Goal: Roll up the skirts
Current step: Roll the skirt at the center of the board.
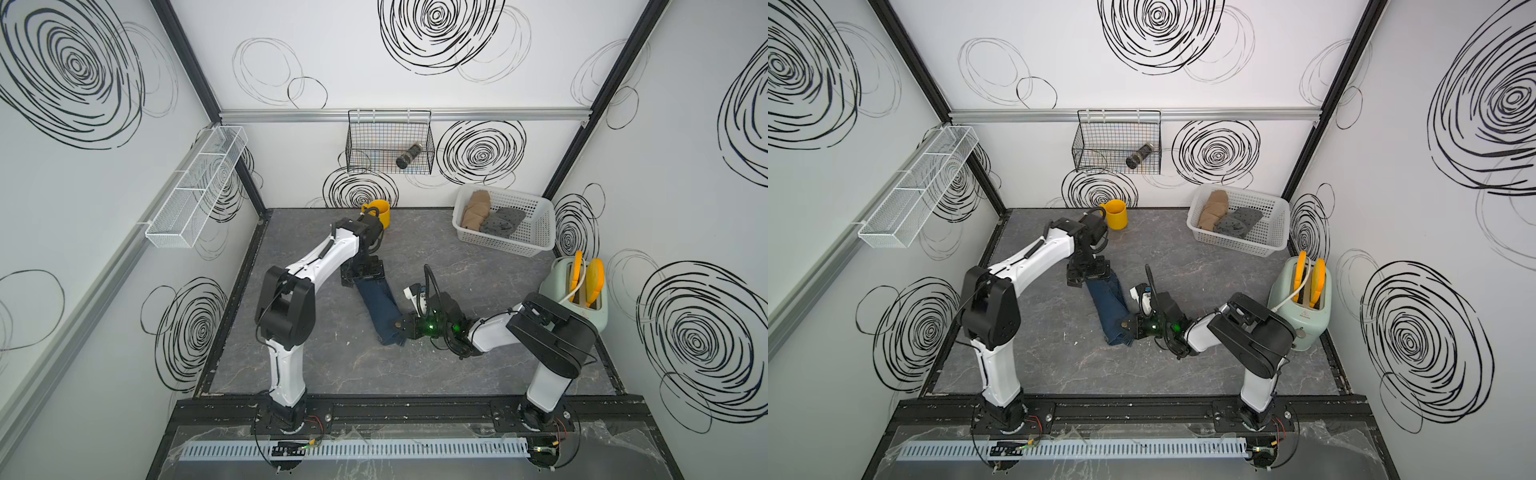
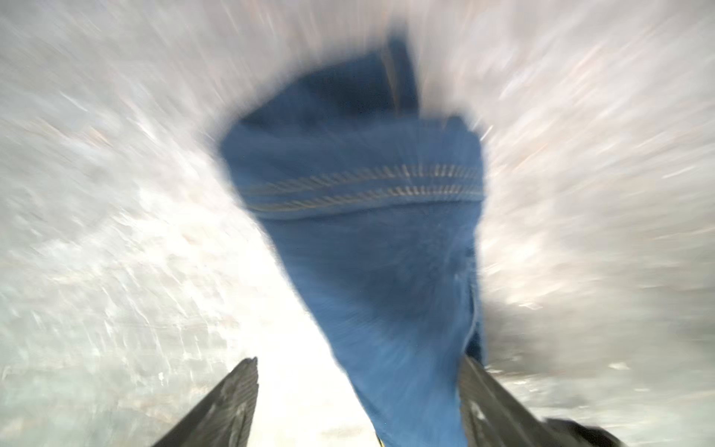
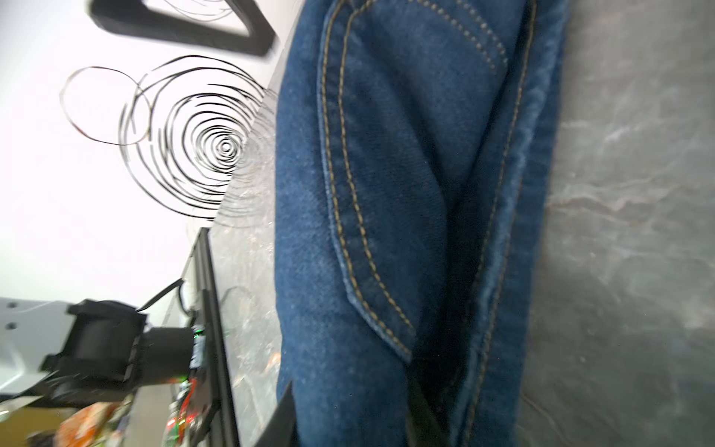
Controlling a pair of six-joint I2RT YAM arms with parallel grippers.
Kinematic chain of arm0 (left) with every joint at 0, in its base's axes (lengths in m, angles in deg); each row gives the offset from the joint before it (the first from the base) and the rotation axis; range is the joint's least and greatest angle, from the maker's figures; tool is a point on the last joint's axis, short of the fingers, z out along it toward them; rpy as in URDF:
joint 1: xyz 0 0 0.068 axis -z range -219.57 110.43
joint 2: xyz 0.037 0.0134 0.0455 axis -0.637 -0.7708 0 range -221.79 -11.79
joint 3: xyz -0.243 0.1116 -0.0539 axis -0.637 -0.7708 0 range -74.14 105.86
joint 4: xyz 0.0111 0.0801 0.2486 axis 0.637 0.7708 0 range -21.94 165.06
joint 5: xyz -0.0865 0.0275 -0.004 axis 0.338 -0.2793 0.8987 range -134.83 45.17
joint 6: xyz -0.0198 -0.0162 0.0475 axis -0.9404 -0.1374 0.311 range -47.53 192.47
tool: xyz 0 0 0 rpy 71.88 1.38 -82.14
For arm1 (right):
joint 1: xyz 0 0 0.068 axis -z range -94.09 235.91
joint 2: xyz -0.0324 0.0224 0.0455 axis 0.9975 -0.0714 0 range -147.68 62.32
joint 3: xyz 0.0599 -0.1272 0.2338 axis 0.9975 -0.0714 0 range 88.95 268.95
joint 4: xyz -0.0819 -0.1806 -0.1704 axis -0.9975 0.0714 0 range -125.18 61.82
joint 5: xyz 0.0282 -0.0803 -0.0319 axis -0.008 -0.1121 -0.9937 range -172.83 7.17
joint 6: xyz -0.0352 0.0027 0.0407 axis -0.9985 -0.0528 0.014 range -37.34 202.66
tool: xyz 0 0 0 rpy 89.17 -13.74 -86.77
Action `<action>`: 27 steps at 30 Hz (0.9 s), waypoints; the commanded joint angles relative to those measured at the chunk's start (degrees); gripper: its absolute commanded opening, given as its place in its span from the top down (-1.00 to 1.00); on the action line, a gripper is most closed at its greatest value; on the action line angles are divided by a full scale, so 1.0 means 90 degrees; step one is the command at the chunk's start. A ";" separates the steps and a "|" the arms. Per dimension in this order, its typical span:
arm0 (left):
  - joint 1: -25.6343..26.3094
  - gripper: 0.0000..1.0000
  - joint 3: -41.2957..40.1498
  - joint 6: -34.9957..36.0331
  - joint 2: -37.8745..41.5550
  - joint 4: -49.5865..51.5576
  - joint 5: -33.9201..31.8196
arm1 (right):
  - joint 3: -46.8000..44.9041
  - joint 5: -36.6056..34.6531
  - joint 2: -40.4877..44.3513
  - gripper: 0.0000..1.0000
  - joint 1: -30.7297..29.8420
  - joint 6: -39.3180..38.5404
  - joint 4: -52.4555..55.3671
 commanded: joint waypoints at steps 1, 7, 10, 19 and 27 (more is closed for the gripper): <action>0.0010 -0.67 -0.1029 0.0005 0.0903 -0.0872 0.0347 | -0.0217 0.1001 -0.0324 0.97 0.0079 0.0479 0.0369; 0.0050 -0.69 -0.3560 -0.0553 0.1891 -0.3101 0.1257 | -0.0231 0.1240 -0.0502 0.96 0.0264 0.0544 0.0387; 0.0064 -0.71 -0.4236 -0.0724 0.2018 -0.4285 0.1810 | -0.0207 0.1389 -0.0652 0.96 0.0306 0.0555 0.0400; 0.0179 -0.60 -0.5448 -0.1426 0.1317 -0.6670 0.2591 | -0.0088 0.1911 -0.0954 0.92 0.0354 0.0674 0.0293; 0.0112 -0.59 -0.6489 -0.2085 0.1474 -0.9200 0.2853 | -0.0022 0.2231 -0.1165 0.90 0.0378 0.0763 0.0312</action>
